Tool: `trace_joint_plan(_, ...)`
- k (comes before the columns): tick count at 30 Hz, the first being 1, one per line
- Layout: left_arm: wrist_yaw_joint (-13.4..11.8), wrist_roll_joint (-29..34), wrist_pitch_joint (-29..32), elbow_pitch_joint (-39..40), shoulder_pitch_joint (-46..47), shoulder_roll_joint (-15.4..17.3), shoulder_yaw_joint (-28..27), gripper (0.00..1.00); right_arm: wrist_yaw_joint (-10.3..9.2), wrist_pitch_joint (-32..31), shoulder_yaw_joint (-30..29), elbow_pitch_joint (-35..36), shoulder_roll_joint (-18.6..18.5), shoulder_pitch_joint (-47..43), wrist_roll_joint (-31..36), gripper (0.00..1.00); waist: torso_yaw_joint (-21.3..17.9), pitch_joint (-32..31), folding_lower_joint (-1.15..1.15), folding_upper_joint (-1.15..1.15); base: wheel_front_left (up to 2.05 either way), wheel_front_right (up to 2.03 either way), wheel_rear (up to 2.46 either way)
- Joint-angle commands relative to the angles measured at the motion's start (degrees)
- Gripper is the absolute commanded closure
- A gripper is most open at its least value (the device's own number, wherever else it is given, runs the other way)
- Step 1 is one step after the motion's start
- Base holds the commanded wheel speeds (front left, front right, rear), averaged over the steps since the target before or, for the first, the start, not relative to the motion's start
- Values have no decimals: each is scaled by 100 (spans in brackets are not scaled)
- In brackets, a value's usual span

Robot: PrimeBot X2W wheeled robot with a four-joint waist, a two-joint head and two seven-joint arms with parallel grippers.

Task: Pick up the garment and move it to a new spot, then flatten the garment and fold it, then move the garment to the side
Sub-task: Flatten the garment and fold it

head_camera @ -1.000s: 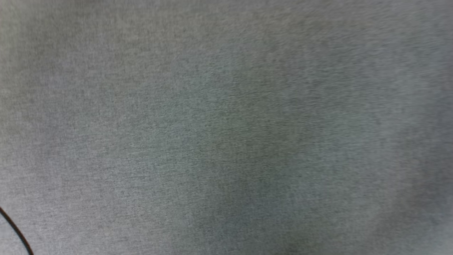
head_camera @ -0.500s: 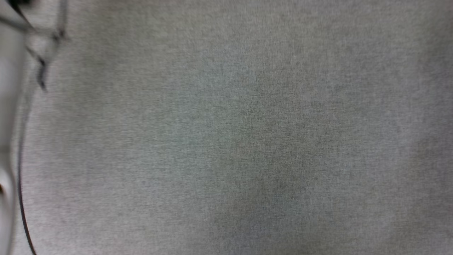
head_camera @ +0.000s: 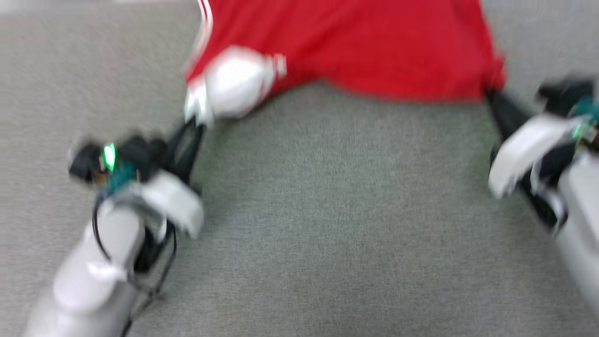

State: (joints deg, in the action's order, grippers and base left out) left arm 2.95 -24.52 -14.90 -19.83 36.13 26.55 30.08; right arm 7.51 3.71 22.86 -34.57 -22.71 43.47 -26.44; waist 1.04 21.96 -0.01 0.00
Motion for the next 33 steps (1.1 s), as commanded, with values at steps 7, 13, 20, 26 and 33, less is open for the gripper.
trace_joint_plan(7, -29, -250, 21, 420, -1501, 381, 128, 100, -4, -295, 505, 557, -613, -1223, -684, 100, 94, -852, 1, 0, 0, 0, 0)
trace_joint_plan(13, 7, -355, 254, 890, -2338, 692, 345, 100, -4, -460, 591, 760, -1003, -1980, -1021, 100, 128, -1231, 1, 0, 0, 0, 0)
trace_joint_plan(20, -45, -465, 607, 1501, -3185, 1006, 598, 100, -5, -654, 635, 1158, -1323, -2798, -1533, 100, 113, -1635, 1, 0, 0, 0, 0)
trace_joint_plan(26, -203, -617, 785, 1998, -3812, 1197, 695, 100, -5, -805, 544, 1521, -1575, -3488, -1869, 100, 94, -1892, 1, 0, 0, 0, 0)
trace_joint_plan(33, -362, -666, 728, 2326, -4228, 1291, 740, 100, -5, -853, 322, 1898, -1650, -4129, -1887, 100, 57, -1960, 1, 0, 0, 0, 0)
